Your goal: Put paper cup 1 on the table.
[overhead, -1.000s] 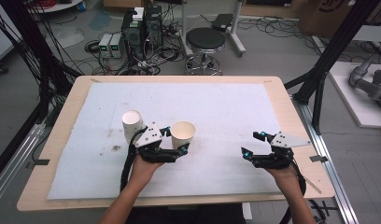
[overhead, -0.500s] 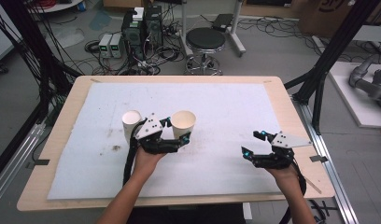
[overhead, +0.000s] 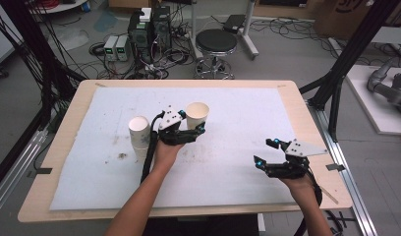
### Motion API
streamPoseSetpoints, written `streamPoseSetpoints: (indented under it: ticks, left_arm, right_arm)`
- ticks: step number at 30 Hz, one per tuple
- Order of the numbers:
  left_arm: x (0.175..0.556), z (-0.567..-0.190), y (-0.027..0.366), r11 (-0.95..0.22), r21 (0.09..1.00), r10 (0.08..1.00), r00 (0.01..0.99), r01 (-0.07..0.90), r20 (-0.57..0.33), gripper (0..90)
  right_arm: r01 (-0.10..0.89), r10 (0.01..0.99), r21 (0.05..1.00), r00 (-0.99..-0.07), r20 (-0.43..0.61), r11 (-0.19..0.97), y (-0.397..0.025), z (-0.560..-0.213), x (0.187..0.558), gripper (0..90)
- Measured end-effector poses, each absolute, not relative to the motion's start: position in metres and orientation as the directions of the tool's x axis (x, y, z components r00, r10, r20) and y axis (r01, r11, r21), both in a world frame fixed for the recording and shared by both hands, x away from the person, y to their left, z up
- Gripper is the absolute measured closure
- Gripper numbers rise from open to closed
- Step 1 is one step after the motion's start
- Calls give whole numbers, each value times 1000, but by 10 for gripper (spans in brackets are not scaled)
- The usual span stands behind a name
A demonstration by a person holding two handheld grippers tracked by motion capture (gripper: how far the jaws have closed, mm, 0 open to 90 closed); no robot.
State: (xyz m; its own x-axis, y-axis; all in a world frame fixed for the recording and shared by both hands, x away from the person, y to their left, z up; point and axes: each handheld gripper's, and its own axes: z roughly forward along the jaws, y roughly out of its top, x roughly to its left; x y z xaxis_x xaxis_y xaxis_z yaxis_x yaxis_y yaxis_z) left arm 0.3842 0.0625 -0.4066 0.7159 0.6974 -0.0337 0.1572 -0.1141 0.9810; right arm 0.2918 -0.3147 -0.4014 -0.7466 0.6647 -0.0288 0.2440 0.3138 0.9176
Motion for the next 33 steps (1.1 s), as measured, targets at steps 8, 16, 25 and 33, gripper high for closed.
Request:
streamPoseSetpoints:
  ticks: [8, 16, 25, 33]
  left_arm:
    - [401, -424, 63, -155, 963, 754, 656, 219, -28, 303]
    - [409, -440, 55, -220, 936, 765, 644, 275, -10, 307]
    - [415, -451, 54, -230, 919, 771, 636, 320, -29, 308]
    - [412, -451, 51, -271, 905, 771, 637, 328, 0, 308]
  right_arm:
    - [245, 661, 917, -750, -25, 313, -317, -402, 291, 225]
    - [247, 656, 916, -754, -22, 315, -315, -402, 291, 225]
    - [246, 656, 917, -755, -22, 315, -316, -402, 290, 225]
    - [246, 651, 915, -758, -25, 320, -315, -402, 290, 225]
